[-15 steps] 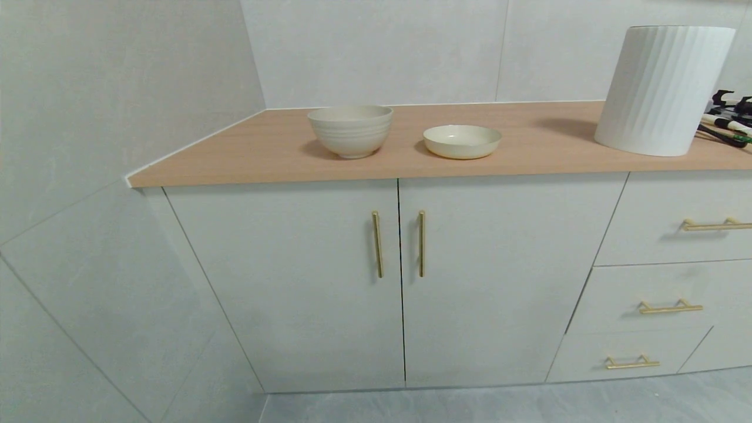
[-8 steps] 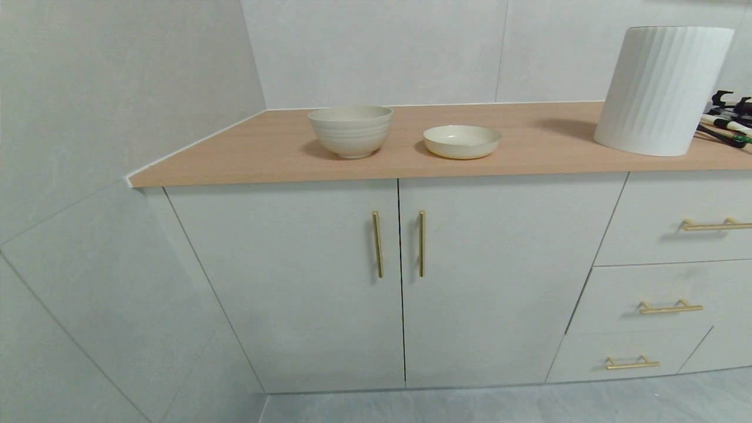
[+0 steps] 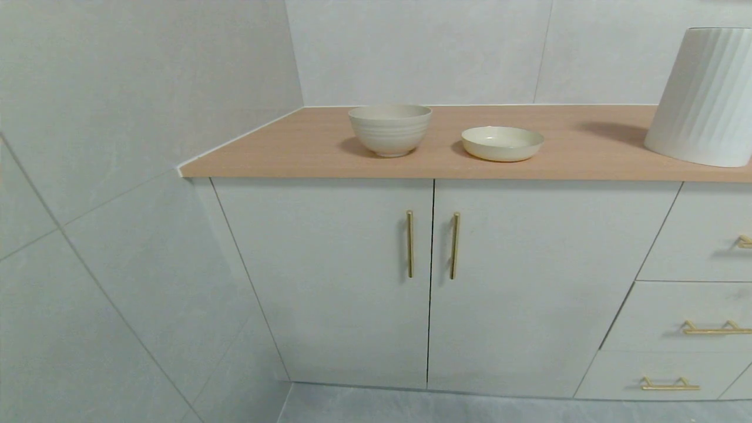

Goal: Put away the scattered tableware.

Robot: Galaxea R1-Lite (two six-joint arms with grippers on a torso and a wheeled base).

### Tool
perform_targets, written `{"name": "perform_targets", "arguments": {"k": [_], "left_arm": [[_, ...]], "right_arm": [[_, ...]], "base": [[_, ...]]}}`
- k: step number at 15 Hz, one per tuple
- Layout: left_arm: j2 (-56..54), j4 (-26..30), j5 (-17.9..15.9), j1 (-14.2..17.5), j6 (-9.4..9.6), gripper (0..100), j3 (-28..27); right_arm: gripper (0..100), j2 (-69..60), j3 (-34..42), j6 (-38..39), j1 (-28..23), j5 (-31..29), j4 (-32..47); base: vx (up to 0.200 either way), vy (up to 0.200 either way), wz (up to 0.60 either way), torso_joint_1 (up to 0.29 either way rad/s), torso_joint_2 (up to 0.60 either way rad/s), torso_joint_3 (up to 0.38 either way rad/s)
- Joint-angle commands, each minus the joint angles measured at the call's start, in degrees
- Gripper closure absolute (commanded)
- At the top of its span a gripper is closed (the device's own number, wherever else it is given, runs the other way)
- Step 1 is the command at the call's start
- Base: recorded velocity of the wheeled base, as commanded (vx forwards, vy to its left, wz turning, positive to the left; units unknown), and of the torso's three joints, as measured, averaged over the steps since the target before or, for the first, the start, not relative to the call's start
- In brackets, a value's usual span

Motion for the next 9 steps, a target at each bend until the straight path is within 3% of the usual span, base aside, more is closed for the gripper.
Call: {"name": "perform_targets", "arguments": {"k": [1, 9], "left_arm": [[0.00, 0.00, 0.01, 0.00, -0.02, 0, 0.00], [0.00, 0.00, 0.01, 0.00, -0.02, 0, -0.09]], "right_arm": [[0, -0.01, 0.00, 0.01, 0.00, 0.03, 0.00], [0, -0.01, 0.00, 0.01, 0.00, 0.03, 0.00]], "base": [[0.000, 0.000, 0.00, 0.000, 0.00, 0.000], [0.000, 0.000, 0.00, 0.000, 0.00, 0.000]]}}
